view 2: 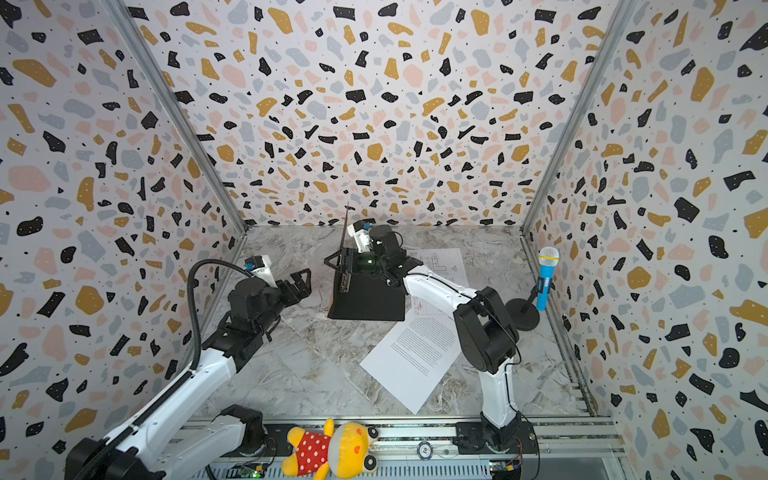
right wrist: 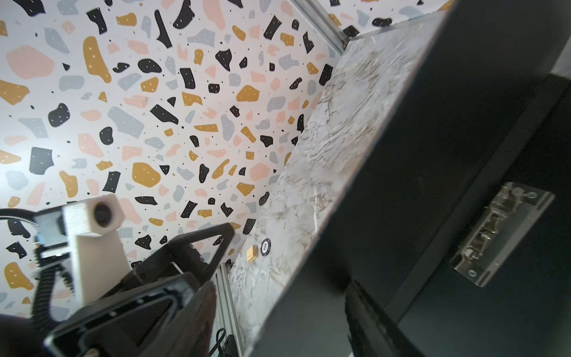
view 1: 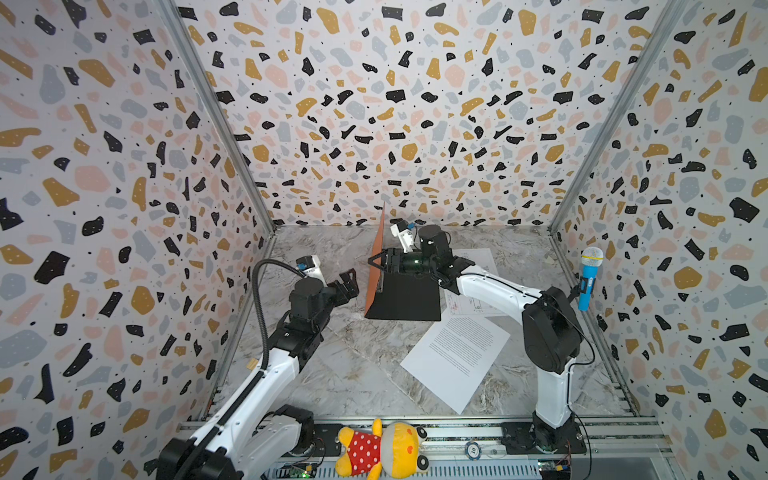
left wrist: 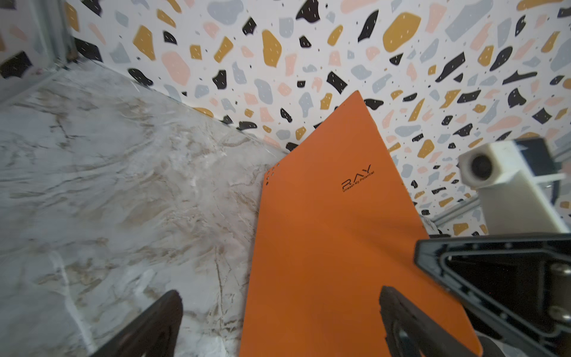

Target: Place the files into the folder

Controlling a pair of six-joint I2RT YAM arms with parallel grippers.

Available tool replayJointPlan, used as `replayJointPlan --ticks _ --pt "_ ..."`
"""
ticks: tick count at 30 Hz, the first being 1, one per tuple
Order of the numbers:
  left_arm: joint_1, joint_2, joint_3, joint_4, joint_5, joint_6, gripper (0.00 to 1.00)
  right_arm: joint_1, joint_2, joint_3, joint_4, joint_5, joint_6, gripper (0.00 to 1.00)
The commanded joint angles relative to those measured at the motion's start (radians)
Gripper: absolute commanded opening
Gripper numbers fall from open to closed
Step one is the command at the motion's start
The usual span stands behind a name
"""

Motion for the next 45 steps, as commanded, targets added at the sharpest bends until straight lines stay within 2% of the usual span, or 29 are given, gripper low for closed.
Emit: replayJointPlan --ticks 1,7,10,16,21,29,32,36,38,40,41,43,45 --pt "0.009 -0.057 0.063 -0.077 -0.131 -0.012 0.99 0.022 0.041 0.071 0.043 -0.013 0.032 0.68" --pt "0.012 -0.081 0.137 -0.167 -0.184 -0.020 0.99 0.071 0.170 0.225 0.042 -0.032 0.055 0.72" --pt "0.013 -0.096 0.154 -0.185 -0.198 -0.019 1.00 0.084 0.218 0.264 0.058 -0.034 0.074 0.76" --pt "0.013 -0.097 0.208 -0.199 -0.177 0.002 1.00 0.104 0.262 0.319 0.113 -0.035 0.100 0.84" --pt "0.013 -0.068 0.258 -0.218 -0.160 0.007 1.00 0.117 0.267 0.364 0.068 -0.011 0.086 0.96" --pt "0.015 0.027 0.329 -0.279 -0.112 0.033 1.00 0.092 0.232 0.291 0.056 0.004 0.043 0.94" --pt "0.022 0.112 0.323 -0.272 -0.062 0.031 0.99 0.053 0.198 0.239 -0.030 0.023 -0.021 0.88" --pt "0.032 0.214 0.276 -0.170 -0.050 0.019 0.95 -0.018 0.143 0.073 -0.021 0.021 -0.053 0.75" --pt "0.041 0.281 0.273 -0.126 -0.030 0.014 0.90 -0.043 0.143 0.018 -0.024 0.017 -0.071 0.66" --pt "0.052 0.377 0.290 -0.090 0.019 0.012 0.82 -0.064 0.161 -0.011 -0.036 0.000 -0.088 0.56" --pt "0.056 0.418 0.303 -0.075 0.045 0.012 0.74 -0.069 0.173 -0.012 -0.042 -0.007 -0.097 0.51" --pt "0.064 0.520 0.343 -0.057 0.093 0.020 0.48 -0.074 0.201 -0.004 -0.068 -0.011 -0.127 0.47" --pt "0.066 0.611 0.388 -0.053 0.107 0.031 0.36 -0.078 0.225 0.009 -0.083 -0.015 -0.145 0.45"
